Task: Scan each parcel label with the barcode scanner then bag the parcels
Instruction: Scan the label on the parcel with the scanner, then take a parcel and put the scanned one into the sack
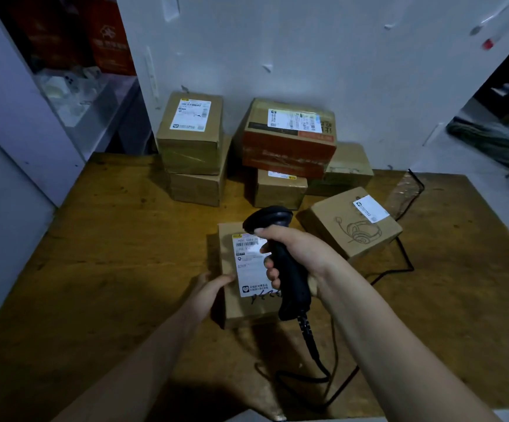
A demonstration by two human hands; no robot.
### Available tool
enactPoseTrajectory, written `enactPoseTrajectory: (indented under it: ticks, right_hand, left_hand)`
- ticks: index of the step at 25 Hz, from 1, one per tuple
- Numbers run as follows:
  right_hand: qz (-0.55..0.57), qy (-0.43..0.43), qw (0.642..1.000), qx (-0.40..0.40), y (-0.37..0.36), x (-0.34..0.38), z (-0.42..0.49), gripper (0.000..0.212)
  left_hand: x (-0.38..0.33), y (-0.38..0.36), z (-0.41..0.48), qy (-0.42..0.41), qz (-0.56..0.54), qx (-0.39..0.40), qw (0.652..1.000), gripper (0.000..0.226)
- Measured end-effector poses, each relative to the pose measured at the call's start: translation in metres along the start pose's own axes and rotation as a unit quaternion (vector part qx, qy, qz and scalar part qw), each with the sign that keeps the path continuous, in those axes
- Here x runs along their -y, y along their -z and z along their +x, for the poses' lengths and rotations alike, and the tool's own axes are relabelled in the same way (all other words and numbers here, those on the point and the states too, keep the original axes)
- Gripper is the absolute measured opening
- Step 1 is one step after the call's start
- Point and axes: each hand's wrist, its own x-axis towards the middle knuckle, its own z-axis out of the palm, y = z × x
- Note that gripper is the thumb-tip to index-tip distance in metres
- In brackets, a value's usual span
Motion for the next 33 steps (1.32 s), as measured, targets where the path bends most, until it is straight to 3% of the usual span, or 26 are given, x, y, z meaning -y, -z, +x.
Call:
enactPoseTrajectory:
  ticks: [5, 8, 10, 12, 15, 17, 20, 22, 23, 25, 27, 29, 33]
  right_hand:
    - [-0.012, -0.014, 1.000, 0.015, 0.000, 0.001, 0.001, 0.027]
    - [-0.092, 0.049, 0.989, -0.105, 0.004, -0.009, 0.013, 0.027]
    - [-0.236, 0.107, 0.935, -0.241, 0.018, -0.028, 0.033, 0.035]
    - [-0.301, 0.122, 0.899, -0.294, 0.042, -0.053, 0.055, 0.036]
    - [-0.411, 0.089, 0.865, -0.273, 0.076, -0.094, 0.080, 0.015]
    - [-0.479, 0.047, 0.844, -0.236, 0.087, -0.112, 0.084, 0.009]
    - [-0.536, 0.030, 0.807, -0.246, 0.092, -0.128, 0.087, 0.036]
    - [-0.568, 0.119, 0.756, -0.303, 0.089, -0.126, 0.087, 0.042]
    - [-0.555, 0.181, 0.755, -0.299, 0.085, -0.121, 0.084, 0.038]
    - [-0.477, 0.255, 0.813, -0.215, 0.076, -0.113, 0.077, 0.029]
    - [-0.406, 0.271, 0.863, -0.132, 0.070, -0.108, 0.070, 0.034]
    - [-0.363, 0.261, 0.890, -0.095, 0.066, -0.106, 0.065, 0.045]
    - [-0.302, 0.282, 0.910, -0.038, 0.038, -0.105, 0.066, 0.052]
  left_hand:
    - [0.000, 0.003, 0.008, 0.003, -0.003, 0.007, 1.000, 0.069]
    - [-0.002, 0.000, 0.002, 0.001, 0.001, 0.006, 1.000, 0.067]
    - [-0.003, -0.003, -0.005, -0.007, 0.005, 0.021, 1.000, 0.063]
    - [-0.001, -0.006, -0.007, -0.004, 0.016, 0.026, 1.000, 0.066]
    - [0.001, -0.005, 0.000, 0.007, 0.033, 0.012, 0.999, 0.072]
    - [-0.001, -0.005, -0.003, -0.012, 0.057, 0.015, 0.998, 0.064]
    - [0.000, -0.003, -0.009, -0.063, 0.137, -0.006, 0.989, 0.056]
    - [0.003, 0.007, -0.008, -0.095, 0.201, -0.028, 0.975, 0.048]
    - [0.007, 0.014, -0.007, -0.110, 0.226, -0.036, 0.967, 0.046]
    - [0.016, 0.024, -0.007, -0.120, 0.253, -0.030, 0.960, 0.058]
    - [0.026, 0.026, -0.011, -0.117, 0.271, -0.001, 0.955, 0.079]
    - [0.038, 0.024, -0.014, -0.121, 0.258, 0.015, 0.958, 0.091]
    - [0.053, 0.035, -0.039, -0.127, 0.166, -0.064, 0.976, 0.090]
